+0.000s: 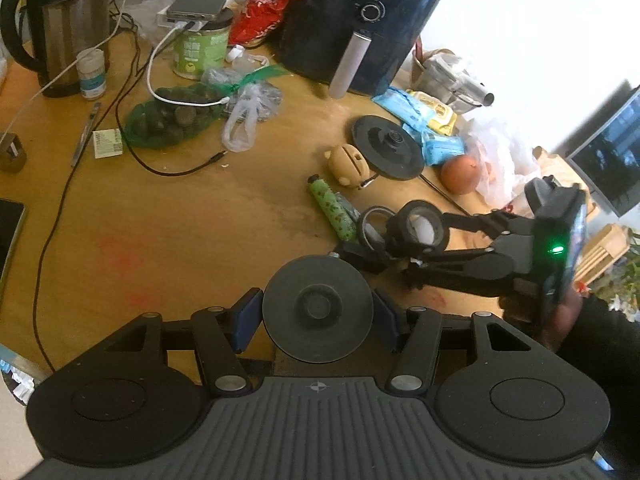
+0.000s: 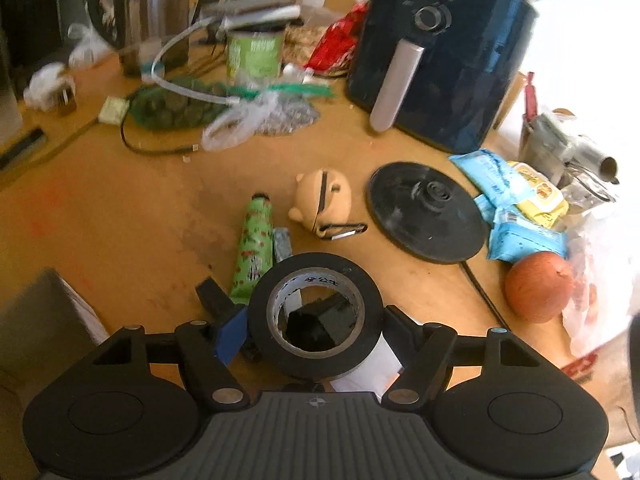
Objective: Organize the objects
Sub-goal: 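Lift the grey disc with the left tool while the right tool grasps the black tape roll, then lower the grey disc into the box with left tool while right tool drops tape in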
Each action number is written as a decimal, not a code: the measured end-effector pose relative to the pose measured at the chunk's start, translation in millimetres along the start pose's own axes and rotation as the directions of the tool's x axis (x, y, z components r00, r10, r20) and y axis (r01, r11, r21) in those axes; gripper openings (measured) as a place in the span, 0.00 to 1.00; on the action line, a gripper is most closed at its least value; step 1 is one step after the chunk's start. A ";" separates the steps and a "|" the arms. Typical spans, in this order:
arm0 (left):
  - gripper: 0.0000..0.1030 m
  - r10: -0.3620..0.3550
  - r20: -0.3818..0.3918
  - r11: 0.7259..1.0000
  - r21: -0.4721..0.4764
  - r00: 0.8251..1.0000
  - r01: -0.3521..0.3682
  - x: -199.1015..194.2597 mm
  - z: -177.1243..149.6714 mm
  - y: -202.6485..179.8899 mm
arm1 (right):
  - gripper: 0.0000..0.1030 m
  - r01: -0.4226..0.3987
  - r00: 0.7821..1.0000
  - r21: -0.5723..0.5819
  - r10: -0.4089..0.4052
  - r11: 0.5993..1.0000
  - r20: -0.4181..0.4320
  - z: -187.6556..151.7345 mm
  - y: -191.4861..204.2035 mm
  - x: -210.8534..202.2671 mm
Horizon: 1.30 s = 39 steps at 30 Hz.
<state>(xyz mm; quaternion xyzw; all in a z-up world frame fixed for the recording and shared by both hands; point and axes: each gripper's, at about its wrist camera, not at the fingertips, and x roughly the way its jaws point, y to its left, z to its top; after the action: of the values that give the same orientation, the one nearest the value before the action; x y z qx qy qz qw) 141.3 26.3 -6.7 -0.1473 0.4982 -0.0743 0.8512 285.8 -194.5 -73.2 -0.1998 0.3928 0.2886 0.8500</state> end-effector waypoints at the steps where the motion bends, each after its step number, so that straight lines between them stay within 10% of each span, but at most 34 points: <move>1: 0.56 -0.004 0.001 1.000 0.003 1.000 0.004 0.6 1.0 -1.2 | 0.72 -0.006 1.000 0.015 0.006 1.000 0.011 1.0 -2.7 -7.2; 17: 0.56 -0.039 0.093 0.996 0.081 0.995 0.031 -1.6 23.5 -46.5 | 0.72 -0.145 0.983 0.196 0.119 0.970 0.141 -17.4 -30.5 -102.2; 39: 0.56 0.043 -0.003 0.991 0.129 0.999 -0.042 18.7 -25.1 -61.1 | 0.73 -0.315 0.949 0.240 0.297 0.918 0.109 -85.9 -5.9 -120.4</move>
<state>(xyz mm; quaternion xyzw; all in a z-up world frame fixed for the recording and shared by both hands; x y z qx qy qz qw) 129.9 -41.0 -13.8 -0.0812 0.4980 -0.0886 0.8588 179.1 -287.8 -30.8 -0.0149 0.4227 0.3718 0.8263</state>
